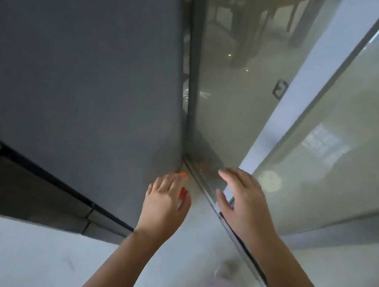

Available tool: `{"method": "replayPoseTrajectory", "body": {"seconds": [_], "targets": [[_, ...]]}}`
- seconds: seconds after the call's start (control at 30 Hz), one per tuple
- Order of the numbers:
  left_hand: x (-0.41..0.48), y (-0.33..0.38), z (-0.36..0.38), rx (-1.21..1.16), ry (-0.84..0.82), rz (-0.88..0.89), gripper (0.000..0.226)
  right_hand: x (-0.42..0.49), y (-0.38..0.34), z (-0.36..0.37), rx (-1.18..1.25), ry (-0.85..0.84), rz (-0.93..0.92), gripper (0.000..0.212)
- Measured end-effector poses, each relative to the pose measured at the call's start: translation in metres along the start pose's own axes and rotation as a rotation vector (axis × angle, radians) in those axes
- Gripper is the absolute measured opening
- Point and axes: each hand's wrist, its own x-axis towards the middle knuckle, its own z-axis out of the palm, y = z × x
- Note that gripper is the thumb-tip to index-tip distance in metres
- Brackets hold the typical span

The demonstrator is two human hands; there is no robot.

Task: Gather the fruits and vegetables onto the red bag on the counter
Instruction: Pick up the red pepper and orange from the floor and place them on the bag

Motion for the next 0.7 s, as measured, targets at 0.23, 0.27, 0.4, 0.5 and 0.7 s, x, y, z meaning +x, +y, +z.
{"method": "replayPoseTrajectory", "body": {"seconds": [0.23, 0.27, 0.4, 0.5, 0.7], "targets": [[0.024, 0.0, 0.036, 0.05, 0.123, -0.136, 0.024, 0.068, 0.049, 0.044, 0.112, -0.189, -0.151, 0.04], [0.026, -0.005, 0.045, 0.067, 0.11, -0.152, 0.025, 0.074, 0.053, 0.058, 0.132, -0.204, -0.159, 0.037], [0.037, -0.039, 0.097, 0.118, 0.081, -0.19, 0.031, 0.093, 0.082, 0.128, 0.178, -0.239, -0.201, 0.034], [0.047, -0.078, 0.15, 0.118, 0.094, -0.178, 0.031, 0.099, 0.116, 0.189, 0.188, -0.284, -0.188, 0.032], [0.071, -0.169, 0.272, 0.114, 0.075, -0.168, 0.028, 0.097, 0.196, 0.329, 0.199, -0.379, -0.108, 0.033]]}}
